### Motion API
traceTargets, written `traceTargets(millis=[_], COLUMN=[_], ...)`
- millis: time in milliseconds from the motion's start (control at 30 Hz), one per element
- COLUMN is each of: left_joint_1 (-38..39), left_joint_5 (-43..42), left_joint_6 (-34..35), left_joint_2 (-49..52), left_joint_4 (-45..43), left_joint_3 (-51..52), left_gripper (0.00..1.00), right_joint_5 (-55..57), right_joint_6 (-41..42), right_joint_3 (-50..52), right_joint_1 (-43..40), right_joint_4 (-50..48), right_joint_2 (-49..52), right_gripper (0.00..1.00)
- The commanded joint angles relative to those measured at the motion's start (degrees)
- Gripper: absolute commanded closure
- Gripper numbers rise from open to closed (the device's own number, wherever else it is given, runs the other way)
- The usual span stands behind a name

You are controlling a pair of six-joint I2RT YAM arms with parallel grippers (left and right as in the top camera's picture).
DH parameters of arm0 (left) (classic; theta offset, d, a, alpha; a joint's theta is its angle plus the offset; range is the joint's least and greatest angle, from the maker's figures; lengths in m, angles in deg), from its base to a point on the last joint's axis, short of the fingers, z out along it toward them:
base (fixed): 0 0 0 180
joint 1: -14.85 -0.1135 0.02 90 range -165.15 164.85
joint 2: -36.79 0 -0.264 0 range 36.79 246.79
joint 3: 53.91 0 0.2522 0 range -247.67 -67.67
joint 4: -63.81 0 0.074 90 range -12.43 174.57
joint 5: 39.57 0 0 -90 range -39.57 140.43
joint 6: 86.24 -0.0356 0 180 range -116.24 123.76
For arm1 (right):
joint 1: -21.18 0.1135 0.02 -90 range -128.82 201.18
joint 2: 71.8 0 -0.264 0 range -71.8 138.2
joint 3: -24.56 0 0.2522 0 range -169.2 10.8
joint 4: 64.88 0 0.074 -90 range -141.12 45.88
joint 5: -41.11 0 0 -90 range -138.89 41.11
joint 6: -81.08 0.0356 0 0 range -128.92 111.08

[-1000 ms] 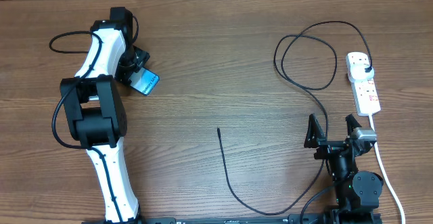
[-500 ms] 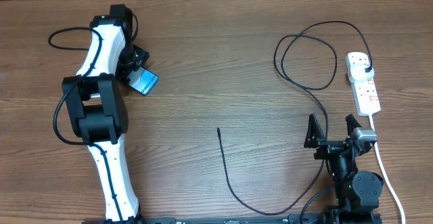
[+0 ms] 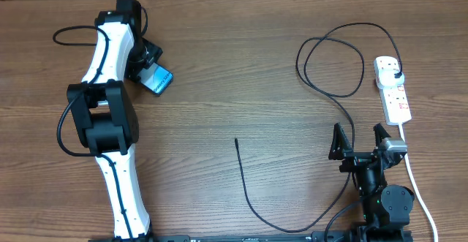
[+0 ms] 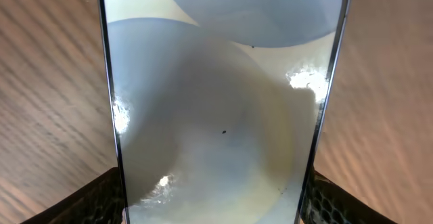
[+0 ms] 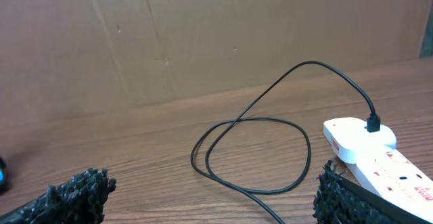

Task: Plug charger to phone and switch on socket
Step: 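Lift the phone with the left gripper and tilt it upright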

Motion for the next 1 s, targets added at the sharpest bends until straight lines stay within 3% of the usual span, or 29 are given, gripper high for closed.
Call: traceTargets(millis=[0,433,967], left_joint_1=[0.11,2.16,6.29], left_joint_5=[-2.91,-13.64,-32.15], left_joint_6=[-2.91,-8.17,-8.15], left_joint_2=[0.04,0.04,0.04], left_joint_4=[-0.02,-1.62,-4.70], left_joint_3=[-3.85,-8.39,-8.39], left_gripper=[0.96,0.96,0.96], right_joint_5=[0.76,0.76,0.76], right_joint_6=[-0.20,-0.20,-0.20], right_joint_3=[0.61,0.61,0.61], right_joint_1=[0.02,0.02,0.02], right_joint_4=[-0.37,-0.37,-0.35], right_joint_2=[-0.61,-0.61,-0.61], right_gripper=[0.00,0.00,0.00])
